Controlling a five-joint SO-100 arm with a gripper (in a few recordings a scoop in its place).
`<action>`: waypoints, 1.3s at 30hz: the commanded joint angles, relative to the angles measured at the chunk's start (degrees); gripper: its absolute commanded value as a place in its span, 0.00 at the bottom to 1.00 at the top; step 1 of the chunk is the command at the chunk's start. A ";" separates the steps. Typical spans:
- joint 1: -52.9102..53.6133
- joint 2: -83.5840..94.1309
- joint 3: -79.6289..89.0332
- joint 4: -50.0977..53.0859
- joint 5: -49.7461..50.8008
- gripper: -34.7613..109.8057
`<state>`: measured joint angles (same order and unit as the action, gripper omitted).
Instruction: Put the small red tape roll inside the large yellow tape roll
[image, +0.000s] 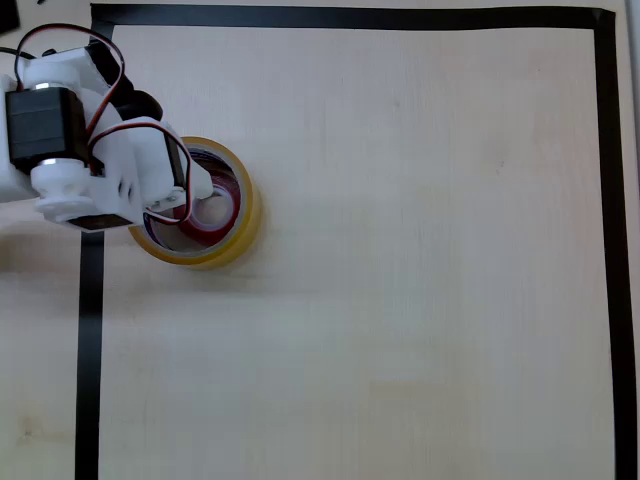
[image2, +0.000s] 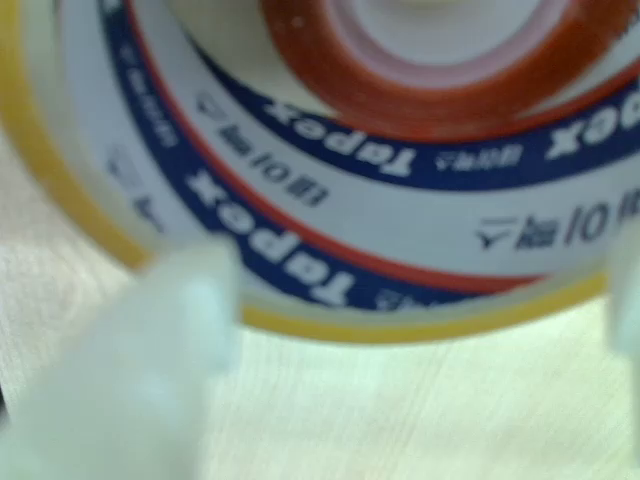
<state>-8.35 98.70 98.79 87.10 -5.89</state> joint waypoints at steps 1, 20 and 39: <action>1.76 8.79 -1.05 0.97 -0.18 0.24; 8.96 64.60 48.96 -14.06 -0.26 0.24; 13.36 92.29 72.95 -13.27 0.09 0.24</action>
<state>4.39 189.76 171.56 68.91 -5.19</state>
